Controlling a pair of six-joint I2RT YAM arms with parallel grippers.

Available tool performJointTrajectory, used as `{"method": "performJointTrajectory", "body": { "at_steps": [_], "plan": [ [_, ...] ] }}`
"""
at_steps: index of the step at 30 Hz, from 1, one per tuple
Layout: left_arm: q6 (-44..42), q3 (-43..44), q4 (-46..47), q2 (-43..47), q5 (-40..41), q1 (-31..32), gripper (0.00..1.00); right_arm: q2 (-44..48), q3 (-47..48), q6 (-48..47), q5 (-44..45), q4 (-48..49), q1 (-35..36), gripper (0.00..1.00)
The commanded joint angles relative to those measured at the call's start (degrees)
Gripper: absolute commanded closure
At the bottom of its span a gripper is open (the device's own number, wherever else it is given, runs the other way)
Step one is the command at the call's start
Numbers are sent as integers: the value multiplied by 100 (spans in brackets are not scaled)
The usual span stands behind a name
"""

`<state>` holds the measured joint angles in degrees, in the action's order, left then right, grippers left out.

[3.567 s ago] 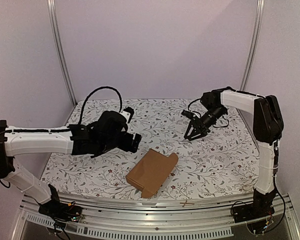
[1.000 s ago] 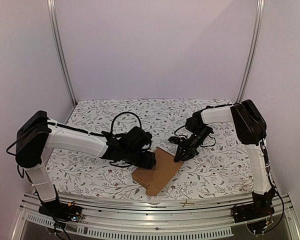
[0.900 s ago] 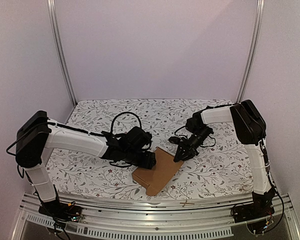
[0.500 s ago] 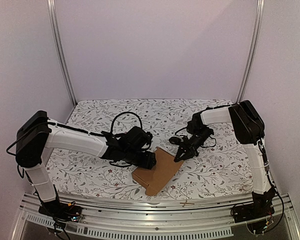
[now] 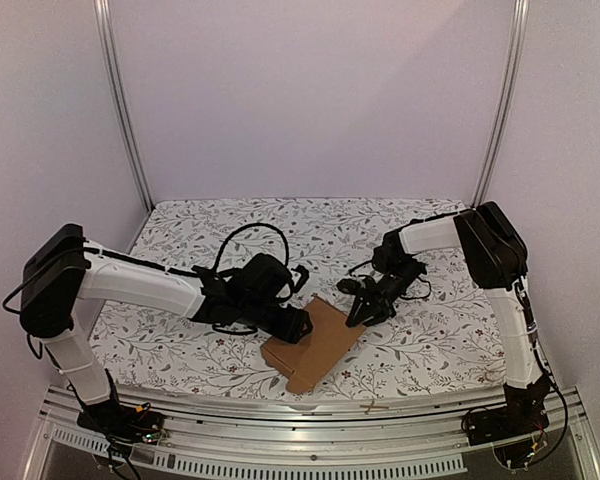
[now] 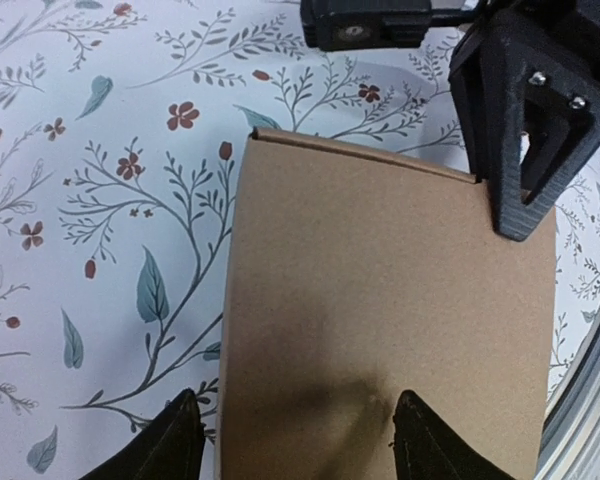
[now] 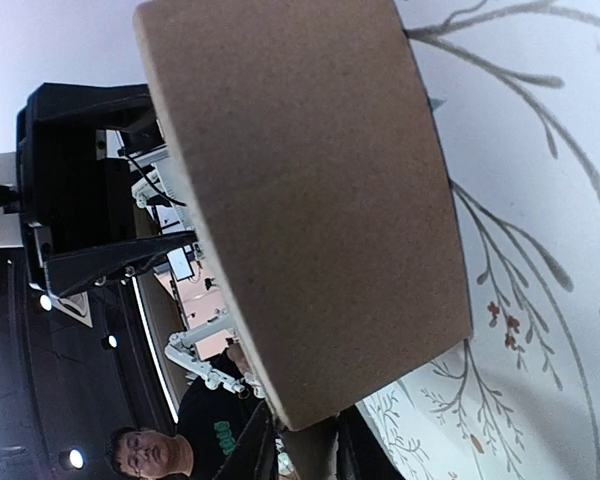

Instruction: Fold the paper box

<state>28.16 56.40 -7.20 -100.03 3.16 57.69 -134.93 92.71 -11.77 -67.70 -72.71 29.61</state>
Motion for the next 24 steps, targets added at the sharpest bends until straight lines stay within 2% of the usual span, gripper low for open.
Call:
{"method": "performJointTrajectory", "body": {
  "at_steps": [1, 6, 13, 21, 24],
  "plan": [
    [-346, 70, 199, 158, -239, 182, 37, -129, -148, 67, 308, 187, 21, 77],
    [-443, 283, 151, -2, -251, 356, 40, 98, -249, -6, 542, 220, 19, 64],
    [-528, 470, -280, -452, -27, 357, 46, 490, -422, -194, 372, 111, -130, 51],
    [-599, 442, -357, -704, 10, 220, 49, 430, -289, -1402, 165, -1112, -347, 47],
    [-616, 450, -352, -725, -16, 184, 49, 414, -315, -1781, 246, -1246, -402, 45]
  ]
}}
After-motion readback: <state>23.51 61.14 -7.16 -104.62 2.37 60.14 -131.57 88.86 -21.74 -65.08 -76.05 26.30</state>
